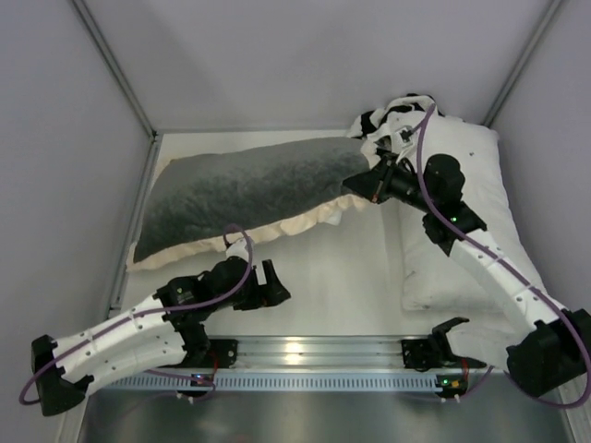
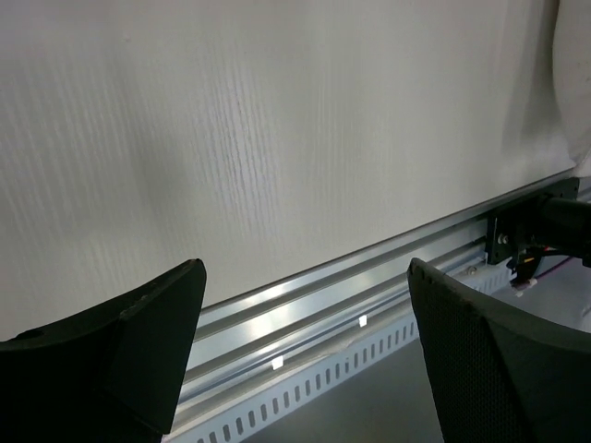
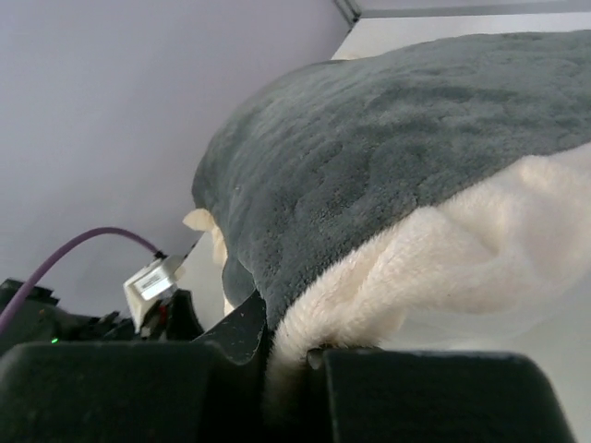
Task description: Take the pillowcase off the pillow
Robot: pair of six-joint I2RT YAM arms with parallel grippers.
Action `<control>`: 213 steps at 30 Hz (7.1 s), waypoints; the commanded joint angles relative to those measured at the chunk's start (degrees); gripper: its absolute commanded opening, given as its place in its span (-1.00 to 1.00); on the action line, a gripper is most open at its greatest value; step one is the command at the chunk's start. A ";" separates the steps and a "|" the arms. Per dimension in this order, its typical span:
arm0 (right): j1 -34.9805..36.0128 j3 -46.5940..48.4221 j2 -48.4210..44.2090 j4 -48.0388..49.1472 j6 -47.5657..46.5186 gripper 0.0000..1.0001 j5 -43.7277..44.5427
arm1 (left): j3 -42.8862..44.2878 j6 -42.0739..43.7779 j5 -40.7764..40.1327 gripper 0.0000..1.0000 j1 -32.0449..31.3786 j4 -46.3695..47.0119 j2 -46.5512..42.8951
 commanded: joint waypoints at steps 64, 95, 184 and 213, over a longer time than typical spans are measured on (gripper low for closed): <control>56.16 13.68 -18.34 -18.75 -6.66 -1.00 25.47 | 32.20 25.16 -23.40 0.68 -0.09 9.42 9.18; 56.07 15.55 -25.19 -23.84 -12.73 -1.00 33.91 | 11.37 -25.36 -12.40 0.98 -0.01 -6.76 -23.00; 56.69 2.09 -35.74 -55.56 16.45 0.99 84.07 | 53.74 28.68 -2.99 0.32 4.74 -0.60 35.47; 54.84 -11.25 -27.92 -54.08 33.05 0.99 67.93 | 26.40 23.94 0.01 0.48 -5.63 8.27 36.49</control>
